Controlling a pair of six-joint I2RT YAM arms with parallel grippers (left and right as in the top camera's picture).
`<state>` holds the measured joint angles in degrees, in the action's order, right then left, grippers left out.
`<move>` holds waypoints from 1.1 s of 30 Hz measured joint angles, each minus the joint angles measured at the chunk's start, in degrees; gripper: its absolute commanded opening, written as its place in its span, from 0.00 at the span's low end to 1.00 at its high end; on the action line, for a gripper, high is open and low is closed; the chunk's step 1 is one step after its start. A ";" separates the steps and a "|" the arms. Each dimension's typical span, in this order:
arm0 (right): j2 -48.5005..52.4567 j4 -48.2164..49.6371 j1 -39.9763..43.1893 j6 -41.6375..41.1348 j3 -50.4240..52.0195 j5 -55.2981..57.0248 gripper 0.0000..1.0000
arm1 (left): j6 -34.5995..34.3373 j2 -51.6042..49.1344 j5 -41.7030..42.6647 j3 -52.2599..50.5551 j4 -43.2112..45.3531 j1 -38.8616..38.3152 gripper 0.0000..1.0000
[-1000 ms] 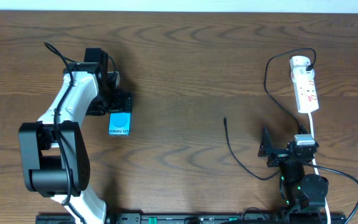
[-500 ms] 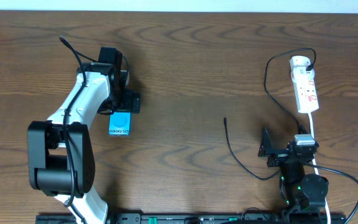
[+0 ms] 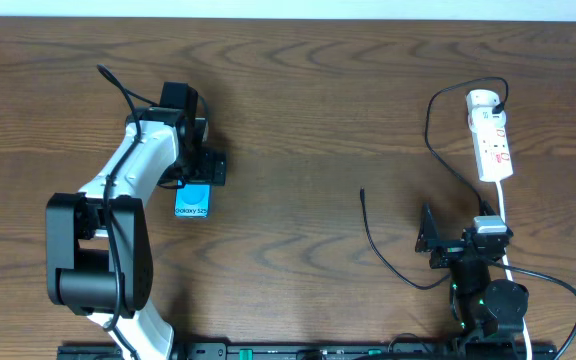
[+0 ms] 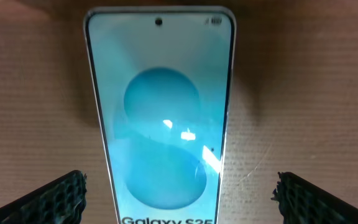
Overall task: Plug charger to phone and switch on socket
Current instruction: 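Lower the left gripper and close it on the phone's bottom edge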
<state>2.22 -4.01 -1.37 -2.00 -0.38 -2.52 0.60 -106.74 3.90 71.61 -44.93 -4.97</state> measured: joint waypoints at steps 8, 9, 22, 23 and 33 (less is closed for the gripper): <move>0.00 0.00 0.00 0.00 0.00 0.00 0.99 | -0.50 0.00 0.00 -0.02 1.84 -0.02 0.98; 0.00 0.02 0.00 0.02 0.00 0.00 0.99 | -0.59 0.00 0.00 -0.04 2.21 -0.02 0.98; 0.00 0.00 0.00 0.00 0.00 0.00 0.99 | -0.61 0.00 0.00 -3.15 5.57 -0.02 0.98; 0.00 0.00 0.00 0.02 0.00 0.00 0.99 | -0.61 0.00 0.00 -3.15 5.81 0.00 0.98; 0.00 0.02 0.00 0.00 0.00 0.00 0.99 | -0.61 0.00 -0.70 -3.15 7.87 0.00 0.98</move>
<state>2.22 -3.99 -1.37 -2.00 -0.38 -2.52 -0.01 -106.74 3.20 68.47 -37.06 -4.97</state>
